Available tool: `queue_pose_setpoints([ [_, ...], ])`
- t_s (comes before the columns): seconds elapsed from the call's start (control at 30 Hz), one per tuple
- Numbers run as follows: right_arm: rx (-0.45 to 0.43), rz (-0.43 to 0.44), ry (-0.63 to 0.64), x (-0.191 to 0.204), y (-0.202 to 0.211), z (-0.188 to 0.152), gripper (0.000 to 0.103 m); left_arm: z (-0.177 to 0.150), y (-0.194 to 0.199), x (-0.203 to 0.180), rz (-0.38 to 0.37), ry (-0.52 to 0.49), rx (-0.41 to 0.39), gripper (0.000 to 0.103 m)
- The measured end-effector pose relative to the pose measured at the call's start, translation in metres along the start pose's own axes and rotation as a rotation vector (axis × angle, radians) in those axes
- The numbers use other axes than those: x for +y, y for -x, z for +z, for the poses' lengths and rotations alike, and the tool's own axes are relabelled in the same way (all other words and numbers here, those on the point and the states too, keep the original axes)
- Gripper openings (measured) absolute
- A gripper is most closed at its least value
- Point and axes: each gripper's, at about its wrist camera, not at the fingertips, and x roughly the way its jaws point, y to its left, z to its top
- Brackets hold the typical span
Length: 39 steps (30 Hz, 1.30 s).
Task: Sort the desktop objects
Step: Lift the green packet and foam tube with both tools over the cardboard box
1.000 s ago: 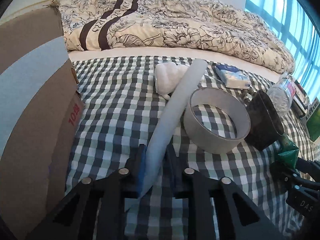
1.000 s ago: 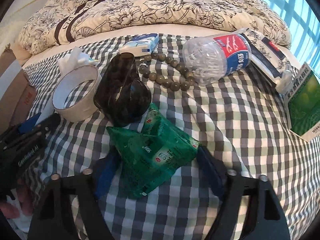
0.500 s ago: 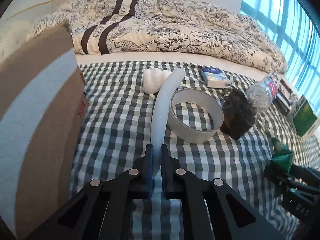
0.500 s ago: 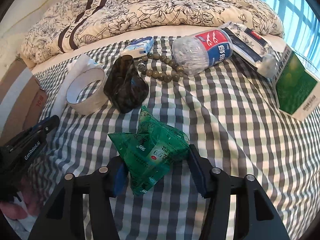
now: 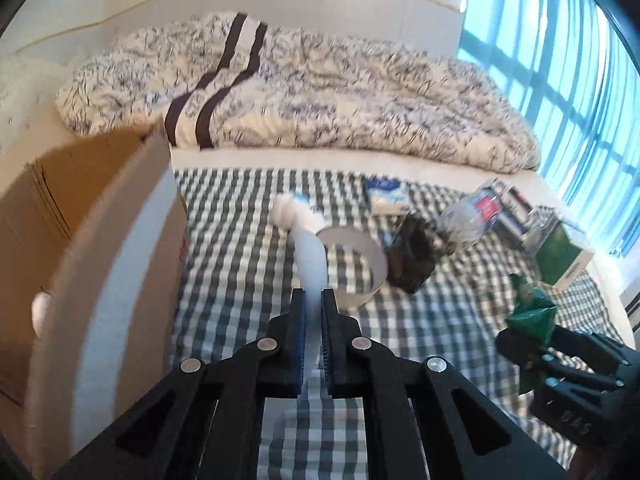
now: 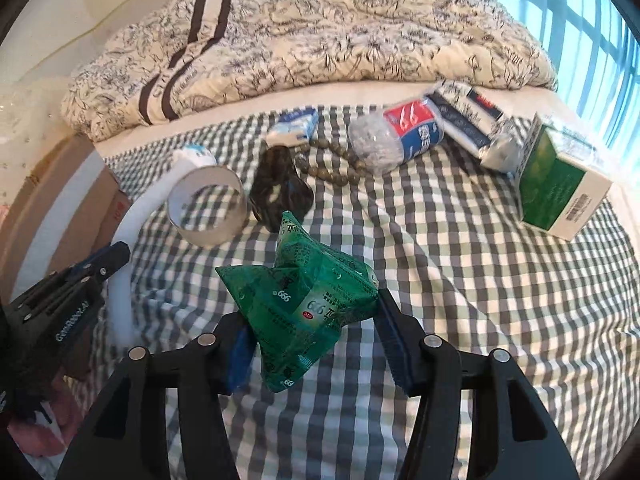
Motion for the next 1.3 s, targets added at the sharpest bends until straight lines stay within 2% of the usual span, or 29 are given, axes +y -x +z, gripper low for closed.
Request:
queue_pose_setpoints([
  [0.27, -0.046, 0.035, 0.024, 0.015, 0.034, 0.001, 0.055, 0.009, 0.042, -0.009, -0.032, -0.021, -0.075, 0.007],
  [0.7, -0.137, 0.047, 0.057, 0.033, 0.092, -0.008, 0.055, 0.010, 0.105, -0.015, -0.069, -0.048, -0.175, 0.007],
  [0.97, -0.189, 0.055, 0.086, 0.046, 0.124, -0.013, 0.055, 0.010, 0.128, -0.015, -0.070, -0.052, -0.205, 0.007],
  [1.3, -0.224, 0.065, 0.123, 0.067, 0.147, -0.017, 0.055, 0.018, 0.162, 0.006, -0.042, -0.029, -0.256, 0.007],
])
